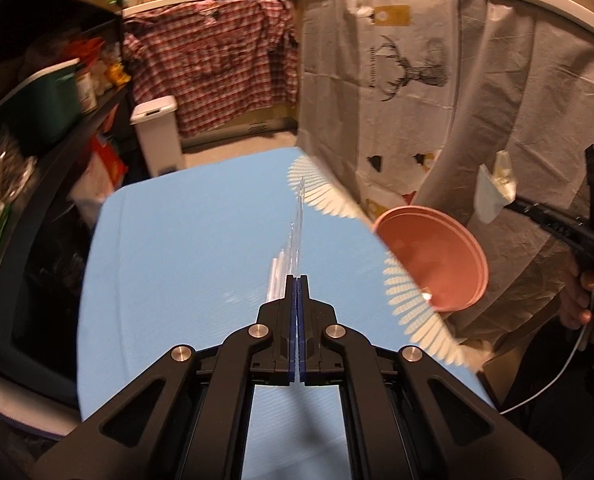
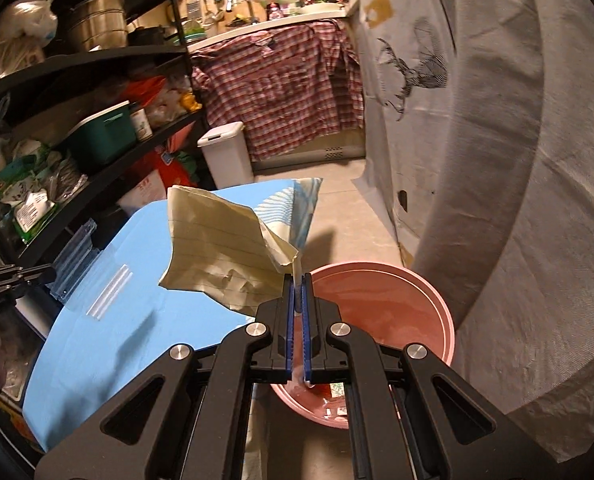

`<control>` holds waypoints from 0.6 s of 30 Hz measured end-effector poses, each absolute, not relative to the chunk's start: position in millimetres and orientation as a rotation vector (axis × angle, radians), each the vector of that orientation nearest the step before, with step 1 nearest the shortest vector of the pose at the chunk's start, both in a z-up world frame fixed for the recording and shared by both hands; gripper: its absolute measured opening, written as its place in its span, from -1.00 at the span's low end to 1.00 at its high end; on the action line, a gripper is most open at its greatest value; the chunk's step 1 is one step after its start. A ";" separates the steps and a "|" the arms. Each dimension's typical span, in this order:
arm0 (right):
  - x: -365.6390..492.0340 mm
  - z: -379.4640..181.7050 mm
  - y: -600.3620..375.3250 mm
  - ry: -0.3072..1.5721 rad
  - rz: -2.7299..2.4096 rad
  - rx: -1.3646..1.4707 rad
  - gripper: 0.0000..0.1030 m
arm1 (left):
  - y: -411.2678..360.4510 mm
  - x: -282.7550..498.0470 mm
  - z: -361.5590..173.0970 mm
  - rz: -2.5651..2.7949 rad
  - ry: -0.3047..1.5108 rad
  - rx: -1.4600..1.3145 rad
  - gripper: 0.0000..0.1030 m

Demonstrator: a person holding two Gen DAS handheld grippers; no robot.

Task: Collect trash
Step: 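Carry the plastic strips and beige wrapper over the pink bin with both tools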

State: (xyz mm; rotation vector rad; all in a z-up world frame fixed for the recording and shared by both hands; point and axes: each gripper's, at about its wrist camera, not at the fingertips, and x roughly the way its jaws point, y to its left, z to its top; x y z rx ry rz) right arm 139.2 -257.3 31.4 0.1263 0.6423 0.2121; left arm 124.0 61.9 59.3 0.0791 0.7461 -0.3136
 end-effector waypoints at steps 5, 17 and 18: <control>144.0 26.3 -270.3 0.643 0.183 0.147 -0.93 | 21.5 134.4 69.6 -0.371 0.728 0.081 -0.99; 162.5 9.8 -302.4 0.660 0.092 0.172 -0.93 | -59.1 163.3 74.4 -0.501 0.713 0.097 -0.99; 165.1 7.6 -304.9 0.664 0.087 0.178 -0.93 | -64.4 166.5 73.1 -0.509 0.715 0.098 -0.99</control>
